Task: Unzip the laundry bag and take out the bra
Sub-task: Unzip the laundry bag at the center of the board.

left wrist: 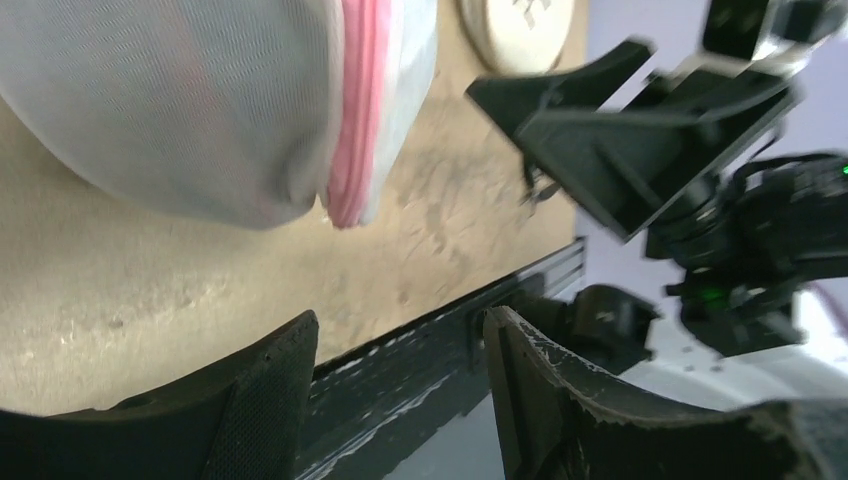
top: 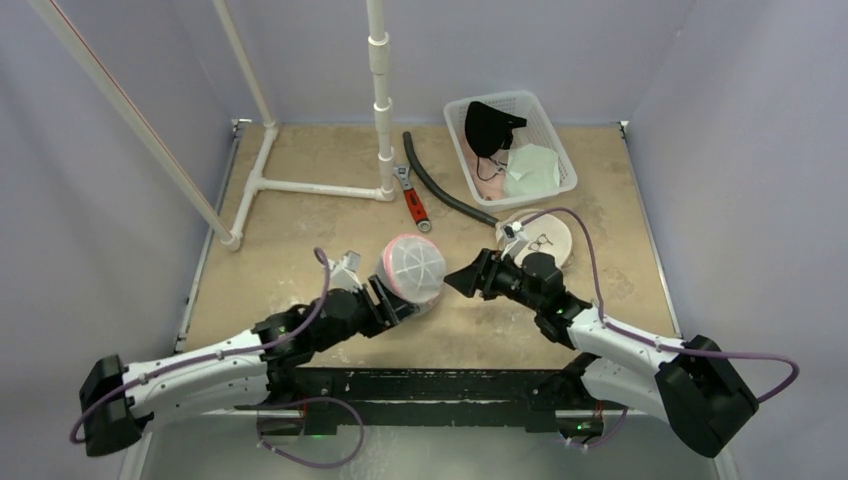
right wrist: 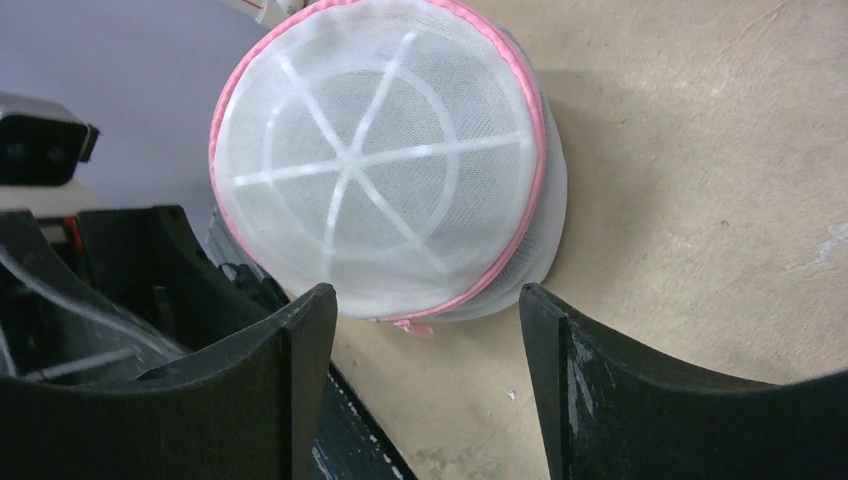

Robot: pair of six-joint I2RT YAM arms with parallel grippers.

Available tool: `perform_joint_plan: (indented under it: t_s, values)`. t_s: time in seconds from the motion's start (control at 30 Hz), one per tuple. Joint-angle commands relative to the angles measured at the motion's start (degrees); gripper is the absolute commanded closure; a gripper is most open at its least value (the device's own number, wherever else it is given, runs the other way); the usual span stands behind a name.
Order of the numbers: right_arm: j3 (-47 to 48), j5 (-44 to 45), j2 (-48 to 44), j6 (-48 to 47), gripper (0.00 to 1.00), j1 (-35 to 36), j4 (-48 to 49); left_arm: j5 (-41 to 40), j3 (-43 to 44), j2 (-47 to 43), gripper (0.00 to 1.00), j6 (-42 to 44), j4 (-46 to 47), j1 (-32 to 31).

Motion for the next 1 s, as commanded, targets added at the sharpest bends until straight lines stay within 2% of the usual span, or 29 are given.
perform_joint_plan:
  t_s: [0.0, 0.33, 0.53, 0.63, 0.8, 0.87, 0.93, 0.97]
  values:
    - [0.86, 1.41, -1.66, 0.00, 0.30, -0.06, -0.56, -14.61, 2.63, 5.48, 0.40, -1.85, 3.28, -8.04]
    - [-0.93, 1.13, -6.41, -1.25, 0.31, -0.06, -3.15, -21.54, 2.42, 11.77, 0.47, -2.81, 10.28, -8.78]
    - [-1.52, -0.84, -6.64, -3.00, 0.31, -0.06, -2.69, -25.34, 4.99, 15.19, 0.53, -0.73, 9.17, -8.29]
    - [-1.46, -2.24, -6.61, -4.49, 0.32, 0.03, -3.11, -24.28, 5.52, 16.88, 0.57, -0.19, 9.30, -6.76]
    - [-1.36, -4.26, -6.59, -6.97, 0.32, 0.31, -3.62, -22.24, 5.47, 18.72, 0.71, 0.97, 10.52, -4.69]
    - [-1.16, -4.64, -6.66, -8.29, 0.33, 1.00, -3.82, -21.68, 5.36, 18.92, 0.81, 1.41, 11.00, -4.18]
    - [-0.29, -3.24, -6.73, -10.13, 0.35, 2.62, -5.25, -20.62, 5.11, 18.63, 0.96, 2.00, 12.16, -3.65]
    - [0.30, -1.50, -6.91, -11.24, 0.35, 3.87, -6.19, -20.13, 4.99, 18.26, 1.00, 2.16, 12.90, -3.36]
